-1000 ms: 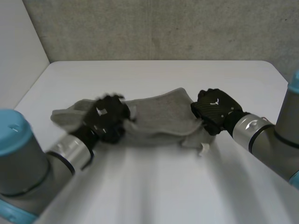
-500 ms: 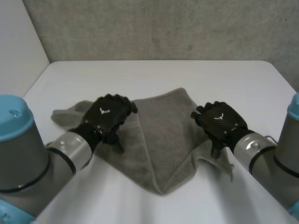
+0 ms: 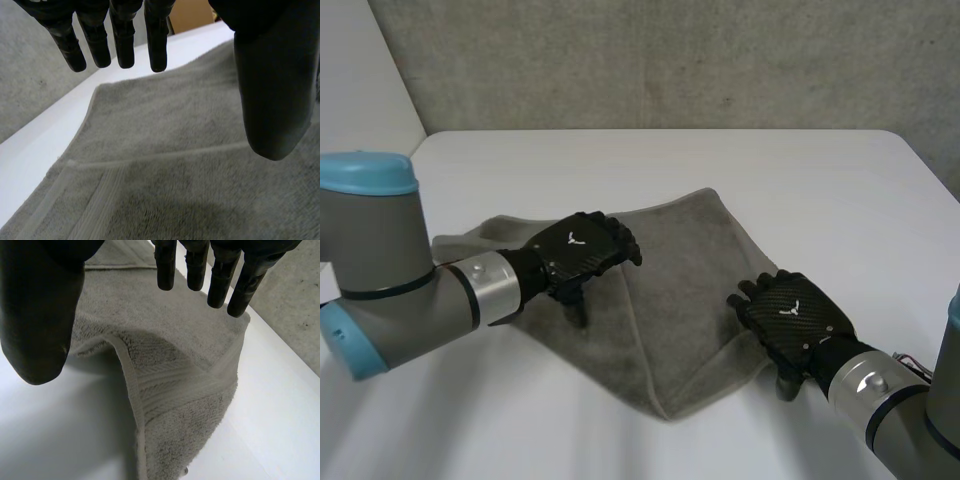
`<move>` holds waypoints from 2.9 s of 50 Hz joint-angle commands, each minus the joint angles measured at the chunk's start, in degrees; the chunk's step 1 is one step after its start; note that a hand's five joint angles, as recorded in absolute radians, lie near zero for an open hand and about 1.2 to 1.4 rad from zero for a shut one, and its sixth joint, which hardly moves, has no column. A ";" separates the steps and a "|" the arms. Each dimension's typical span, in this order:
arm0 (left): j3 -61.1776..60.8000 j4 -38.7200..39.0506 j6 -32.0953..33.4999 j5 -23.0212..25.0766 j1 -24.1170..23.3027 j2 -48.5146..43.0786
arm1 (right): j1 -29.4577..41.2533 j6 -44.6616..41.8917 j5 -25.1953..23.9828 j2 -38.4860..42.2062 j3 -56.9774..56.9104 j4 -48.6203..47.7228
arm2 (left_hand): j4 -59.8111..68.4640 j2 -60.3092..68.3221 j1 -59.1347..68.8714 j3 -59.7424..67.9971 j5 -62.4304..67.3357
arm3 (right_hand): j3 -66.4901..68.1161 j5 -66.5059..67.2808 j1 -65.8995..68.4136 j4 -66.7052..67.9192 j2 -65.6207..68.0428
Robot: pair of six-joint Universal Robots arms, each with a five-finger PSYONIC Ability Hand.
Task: Fold the towel.
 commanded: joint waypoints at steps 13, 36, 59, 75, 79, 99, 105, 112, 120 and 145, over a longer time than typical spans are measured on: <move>11.23 -8.25 10.18 -0.71 -1.26 -12.79 | -1.41 -1.12 0.31 1.35 0.78 -2.71 | -3.11 -1.82 -4.62 -2.77 0.37 | -2.65 -2.01 -3.10 -4.37 -3.28; 12.55 -12.74 15.02 -0.80 -2.75 -13.68 | -2.30 -1.20 0.22 2.50 0.70 -2.80 | -3.11 13.78 10.98 -2.77 15.97 | -2.65 -2.01 -3.10 -4.37 -3.28; 24.83 -25.37 12.75 -6.24 -5.21 -16.74 | -2.30 -1.29 -0.04 3.11 0.70 -2.71 | -3.11 18.02 15.23 -2.77 20.22 | -2.65 -2.01 -3.10 -4.37 -3.28; 32.59 -30.15 12.21 -9.85 -8.38 -21.58 | -2.74 -1.29 -0.48 3.11 0.87 -2.71 | -3.11 16.35 13.55 -2.77 18.54 | -2.65 -2.01 -3.10 -4.37 -3.28; 32.50 -29.97 12.21 -9.76 -8.47 -22.28 | -2.74 -1.29 -0.57 3.11 0.87 -2.71 | -3.11 16.34 13.55 -2.77 18.54 | -2.65 -2.01 -3.10 -4.37 -3.28; 32.94 -29.44 12.56 -9.67 -9.78 -23.17 | -2.82 -1.38 -0.66 3.73 0.96 -2.71 | -3.11 9.28 6.49 -2.77 11.47 | -2.65 -1.85 -2.93 -4.37 -3.11; 32.85 -29.53 13.97 -10.03 -9.78 -23.25 | -3.00 -1.38 -0.66 3.73 0.96 -2.71 | -3.11 10.62 7.83 -2.77 12.82 | -2.65 -1.85 -2.93 -4.37 -3.11; 32.50 -29.62 14.32 -11.69 -9.61 -23.17 | -3.00 -1.38 -0.66 3.73 0.96 -2.71 | -3.11 12.98 10.18 -2.77 15.17 | -2.65 -1.85 -2.93 -4.37 -3.11; 32.33 -29.79 14.58 -12.31 -9.08 -22.82 | -3.00 -1.38 -0.66 3.73 0.96 -2.71 | -3.11 13.81 11.02 -2.77 16.01 | -2.65 -1.85 -2.93 -4.37 -3.11; 26.27 -29.97 16.34 -13.45 -8.82 -17.28 | -2.91 -1.38 -0.66 3.64 0.96 -2.54 | -3.11 61.40 58.61 -2.77 63.60 | -2.65 -1.85 -2.93 -4.37 -3.11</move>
